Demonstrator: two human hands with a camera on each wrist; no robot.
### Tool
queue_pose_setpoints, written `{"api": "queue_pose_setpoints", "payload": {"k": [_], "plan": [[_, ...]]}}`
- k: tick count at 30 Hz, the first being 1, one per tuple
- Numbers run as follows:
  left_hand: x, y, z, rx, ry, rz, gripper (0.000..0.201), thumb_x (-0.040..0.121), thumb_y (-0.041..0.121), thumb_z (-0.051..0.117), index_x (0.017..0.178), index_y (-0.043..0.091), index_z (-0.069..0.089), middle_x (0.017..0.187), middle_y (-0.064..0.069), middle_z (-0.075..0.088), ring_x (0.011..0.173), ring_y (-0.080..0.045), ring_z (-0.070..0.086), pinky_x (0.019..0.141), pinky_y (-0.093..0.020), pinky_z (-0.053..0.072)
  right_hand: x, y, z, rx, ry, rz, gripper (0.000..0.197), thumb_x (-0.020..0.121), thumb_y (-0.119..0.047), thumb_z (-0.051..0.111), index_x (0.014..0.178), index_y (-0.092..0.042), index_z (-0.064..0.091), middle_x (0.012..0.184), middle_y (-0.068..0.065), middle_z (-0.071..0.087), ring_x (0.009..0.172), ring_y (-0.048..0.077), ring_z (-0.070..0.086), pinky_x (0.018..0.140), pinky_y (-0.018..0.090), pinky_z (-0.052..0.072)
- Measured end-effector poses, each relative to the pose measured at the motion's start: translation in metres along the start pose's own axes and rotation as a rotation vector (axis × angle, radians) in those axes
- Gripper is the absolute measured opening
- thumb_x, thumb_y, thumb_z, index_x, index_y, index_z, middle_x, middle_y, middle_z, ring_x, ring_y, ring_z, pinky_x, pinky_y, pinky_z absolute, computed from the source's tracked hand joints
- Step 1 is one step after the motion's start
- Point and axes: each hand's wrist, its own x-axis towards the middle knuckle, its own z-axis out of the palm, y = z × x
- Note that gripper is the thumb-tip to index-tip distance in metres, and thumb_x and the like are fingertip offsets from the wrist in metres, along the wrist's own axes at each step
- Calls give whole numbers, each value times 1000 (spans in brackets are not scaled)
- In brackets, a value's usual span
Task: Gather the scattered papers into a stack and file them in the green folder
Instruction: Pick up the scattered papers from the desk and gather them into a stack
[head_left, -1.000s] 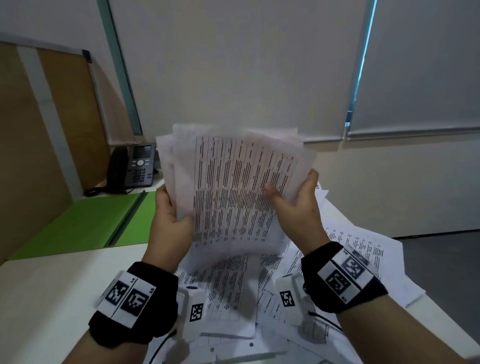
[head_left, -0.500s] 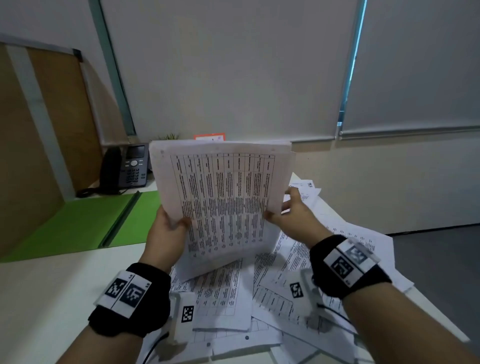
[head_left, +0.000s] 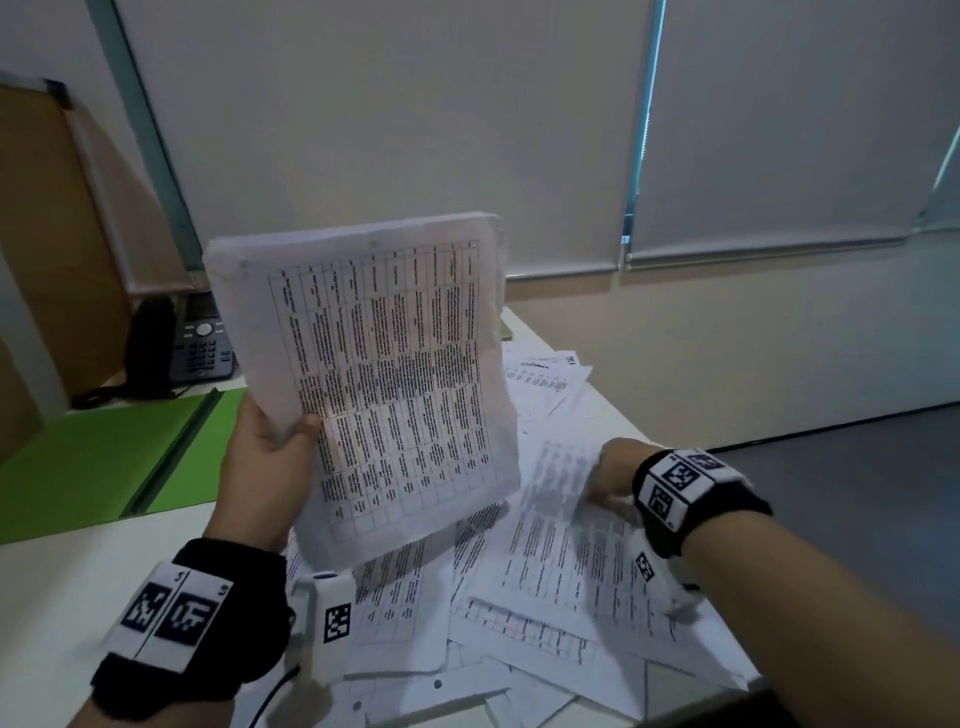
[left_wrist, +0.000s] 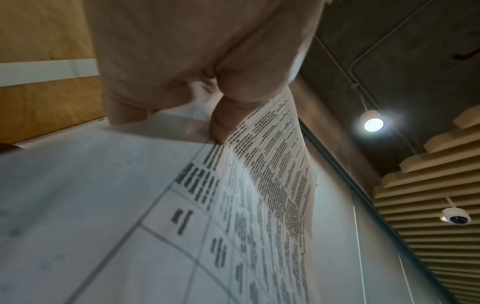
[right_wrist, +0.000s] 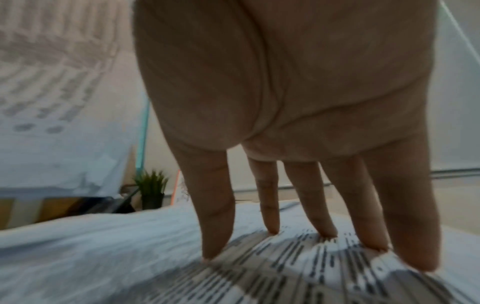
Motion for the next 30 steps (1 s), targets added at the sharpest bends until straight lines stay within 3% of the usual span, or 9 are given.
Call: {"api": "queue_pose_setpoints", "payload": {"k": [2,4,6,13,18,20,23,25,30], "plan": [[-2,2,2,-17,0,3,39,94,5,50,131,17,46,123,-1,61,110,-22,58,98,-43,44,2,-7,3,39,15,-78,33,79,-34,69,95,-6,68,99,10,66,91,24,62,77,30,48],[-3,4,4,-37,5,3,39,94,4,50,131,16,46,122,-1,61,110,-20,59,100,-43,43,4,-11,3,102,25,-98,47,84,-30,67,125,-9,57,126,8,59,115,24,56,91,29,44],[-3,4,5,-43,4,2,41,94,2,49,132,16,45,123,0,62,111,-18,59,102,-44,42,6,-10,2,182,99,-84,59,84,-28,69,135,-12,44,136,8,49,123,24,49,98,30,40],[4,-9,5,7,25,-8,40,93,6,52,129,24,47,118,5,64,109,-20,60,100,-51,43,29,13,0,149,32,160,106,57,-51,84,138,-9,29,133,9,53,120,32,53,98,45,46],[5,-12,7,11,34,7,37,93,5,52,128,16,49,118,-1,64,110,-22,60,102,-51,42,99,39,25,212,93,213,131,11,-55,86,125,-17,32,112,5,62,104,35,61,85,50,51],[5,-13,6,11,32,7,37,93,5,52,127,17,48,117,-1,64,110,-22,60,102,-51,42,83,33,19,269,71,204,115,15,-50,89,112,-9,45,100,4,65,98,32,64,84,47,52],[3,-12,6,-2,37,-1,34,94,5,51,124,19,48,114,1,63,108,-22,59,101,-49,42,25,19,2,266,74,159,50,57,-42,86,85,-10,59,99,6,68,96,27,65,89,38,53],[2,-11,6,-9,36,-1,35,94,4,51,125,19,47,112,3,62,107,-21,59,101,-47,42,12,18,-1,282,146,147,37,72,-36,78,91,-10,59,99,6,66,96,25,64,87,34,53],[3,-10,2,-26,52,-5,37,94,5,51,129,17,45,116,1,61,111,-23,57,101,-44,42,13,25,-3,511,329,66,26,76,-22,73,99,-9,70,96,7,70,87,24,67,81,32,55]]}}
